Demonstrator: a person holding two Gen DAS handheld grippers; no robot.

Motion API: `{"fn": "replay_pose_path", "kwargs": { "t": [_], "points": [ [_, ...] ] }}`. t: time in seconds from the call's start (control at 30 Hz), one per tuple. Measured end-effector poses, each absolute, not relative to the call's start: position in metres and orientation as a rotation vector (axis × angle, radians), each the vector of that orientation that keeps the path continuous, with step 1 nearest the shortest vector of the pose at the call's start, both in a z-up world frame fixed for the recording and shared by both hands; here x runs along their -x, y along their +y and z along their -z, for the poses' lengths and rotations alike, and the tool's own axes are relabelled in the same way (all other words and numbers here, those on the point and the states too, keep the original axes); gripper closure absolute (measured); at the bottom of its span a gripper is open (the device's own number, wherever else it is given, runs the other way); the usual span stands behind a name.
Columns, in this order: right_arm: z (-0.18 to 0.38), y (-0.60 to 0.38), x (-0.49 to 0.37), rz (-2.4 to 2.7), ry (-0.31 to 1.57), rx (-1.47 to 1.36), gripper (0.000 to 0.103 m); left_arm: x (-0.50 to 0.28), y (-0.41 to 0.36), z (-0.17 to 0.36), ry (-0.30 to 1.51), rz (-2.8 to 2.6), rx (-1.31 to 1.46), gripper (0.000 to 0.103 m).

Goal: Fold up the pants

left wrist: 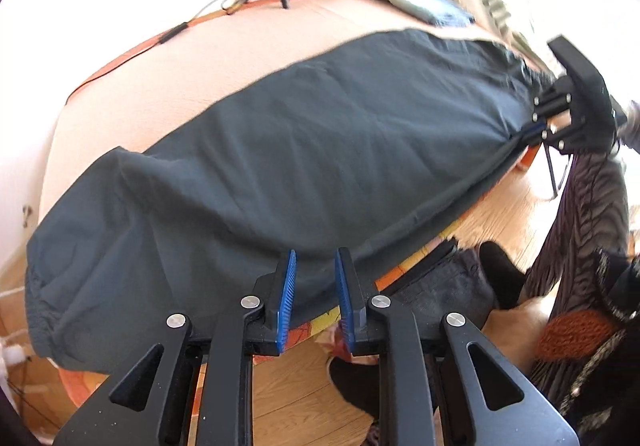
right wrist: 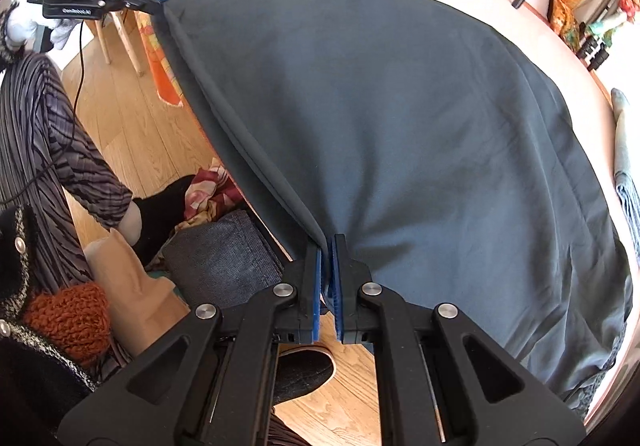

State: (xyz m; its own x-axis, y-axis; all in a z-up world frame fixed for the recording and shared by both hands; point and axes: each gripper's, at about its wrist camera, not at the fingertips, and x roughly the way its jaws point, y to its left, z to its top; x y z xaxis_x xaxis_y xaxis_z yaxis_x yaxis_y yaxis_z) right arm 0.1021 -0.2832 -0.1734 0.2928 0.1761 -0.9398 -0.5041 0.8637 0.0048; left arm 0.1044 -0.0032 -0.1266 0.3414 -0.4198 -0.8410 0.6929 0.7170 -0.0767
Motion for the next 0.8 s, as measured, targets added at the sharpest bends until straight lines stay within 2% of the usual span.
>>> {"fn": "replay_pose_path", "kwargs": {
  "t": [0.07, 0.13, 0.2, 0.23, 0.47, 0.63, 0.67, 0.73, 0.8],
  "points": [
    [0.17, -0.288, -0.103, -0.47, 1.199, 0.27, 0.095, -0.113, 0.02, 0.113, 0.971, 0.698, -0.201, 0.083],
    [0.161, -0.29, -0.102, -0.468, 1.175, 0.245, 0.088, -0.119, 0.046, 0.1, 0.943, 0.651, -0.073, 0.077],
    [0.152, -0.292, -0.102, -0.469, 1.151, 0.214, 0.072, -0.126, 0.077, 0.09, 0.923, 0.597, 0.055, 0.075],
    [0.146, -0.294, -0.101, -0.468, 1.13, 0.191, 0.07, -0.128, 0.09, 0.088, 0.921, 0.567, 0.103, 0.075],
    [0.111, -0.307, -0.104, -0.44, 1.022, 0.014, 0.069, -0.136, 0.17, 0.093, 0.886, 0.378, 0.408, 0.075],
    [0.092, -0.334, -0.132, -0.347, 0.966, -0.029, 0.065, -0.138, 0.196, 0.107, 0.878, 0.321, 0.506, 0.075],
    [0.088, -0.348, -0.142, -0.326, 0.962, -0.058, 0.062, -0.139, 0.197, 0.11, 0.882, 0.319, 0.515, 0.075],
    [0.085, -0.38, -0.169, -0.287, 0.957, -0.131, 0.05, -0.141, 0.192, 0.117, 0.896, 0.313, 0.513, 0.075],
    [0.089, -0.41, -0.199, -0.224, 0.955, -0.179, 0.047, -0.143, 0.177, 0.122, 0.922, 0.339, 0.501, 0.075]
  ]
}}
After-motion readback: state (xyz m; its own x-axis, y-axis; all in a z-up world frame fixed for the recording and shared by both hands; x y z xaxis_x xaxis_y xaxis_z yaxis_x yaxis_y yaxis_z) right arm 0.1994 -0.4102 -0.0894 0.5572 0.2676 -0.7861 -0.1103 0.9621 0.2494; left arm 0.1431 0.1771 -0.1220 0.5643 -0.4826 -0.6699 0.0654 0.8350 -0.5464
